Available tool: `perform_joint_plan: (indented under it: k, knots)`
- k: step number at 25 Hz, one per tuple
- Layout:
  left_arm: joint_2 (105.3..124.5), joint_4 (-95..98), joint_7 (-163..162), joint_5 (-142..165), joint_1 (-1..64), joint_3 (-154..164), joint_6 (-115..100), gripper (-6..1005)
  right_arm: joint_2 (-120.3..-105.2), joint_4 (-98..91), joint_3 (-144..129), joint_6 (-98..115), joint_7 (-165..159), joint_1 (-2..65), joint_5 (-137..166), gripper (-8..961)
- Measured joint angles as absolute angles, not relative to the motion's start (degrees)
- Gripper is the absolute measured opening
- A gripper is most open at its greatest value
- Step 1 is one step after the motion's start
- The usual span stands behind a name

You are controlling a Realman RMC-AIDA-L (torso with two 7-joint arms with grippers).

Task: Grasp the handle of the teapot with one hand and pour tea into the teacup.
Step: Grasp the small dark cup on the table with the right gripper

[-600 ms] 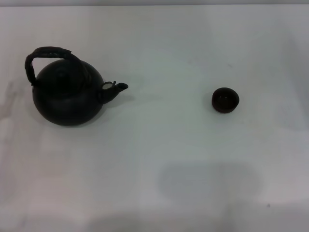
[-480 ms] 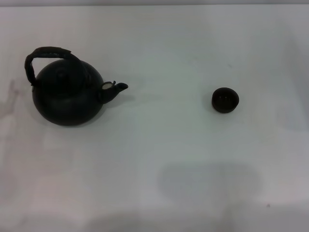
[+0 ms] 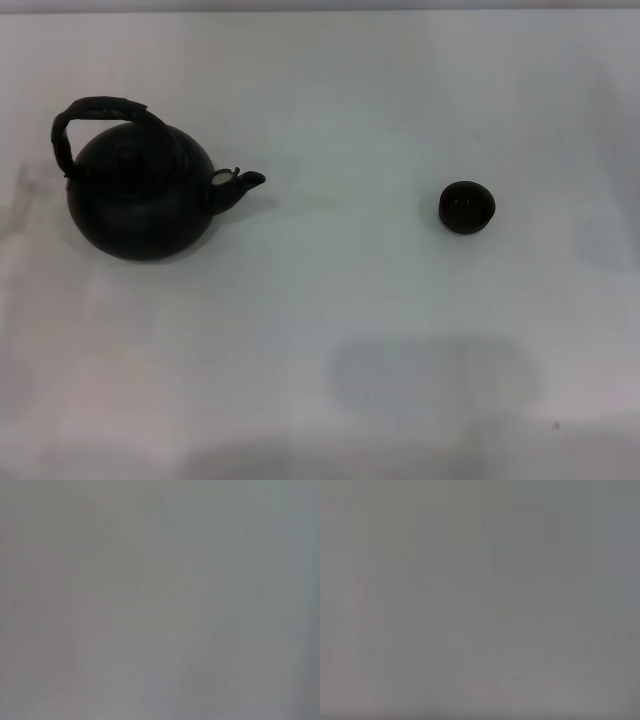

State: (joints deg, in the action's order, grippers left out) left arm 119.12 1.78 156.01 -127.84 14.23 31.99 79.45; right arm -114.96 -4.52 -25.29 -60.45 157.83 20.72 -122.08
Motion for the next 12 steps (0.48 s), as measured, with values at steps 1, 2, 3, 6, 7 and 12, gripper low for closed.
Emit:
perform_joint_plan:
  k: [1, 2, 3, 6, 7, 12]
  knots:
    - [119.11, 1.81, 155.90, -127.99, 13.84, 31.92, 79.75, 714, -114.96, -4.59, -25.40, -60.45, 157.84, 20.75, -122.07, 829]
    - [119.10, 1.84, 155.87, -128.14, 13.47, 31.91, 80.32, 714, -114.96, -4.63, -25.51, -60.43, 157.83, 20.79, -122.00, 828]
    - [119.11, 1.87, 155.86, -128.28, 13.07, 31.91, 80.89, 714, -114.96, -4.65, -25.63, -60.42, 157.84, 20.83, -121.91, 827]
    - [119.09, 1.91, 155.93, -128.35, 12.48, 31.96, 81.65, 714, -114.96, -4.64, -25.90, -60.48, 157.81, 20.91, -121.65, 825]
    - [119.09, 1.92, 155.94, -128.45, 12.44, 31.97, 81.65, 714, -114.96, -4.62, -26.04, -60.61, 157.74, 20.91, -121.59, 824]
    - [119.05, 1.92, 155.68, -129.05, 12.65, 31.92, 81.19, 714, -114.79, -6.89, -31.58, -62.40, 152.88, 19.51, -121.46, 820]
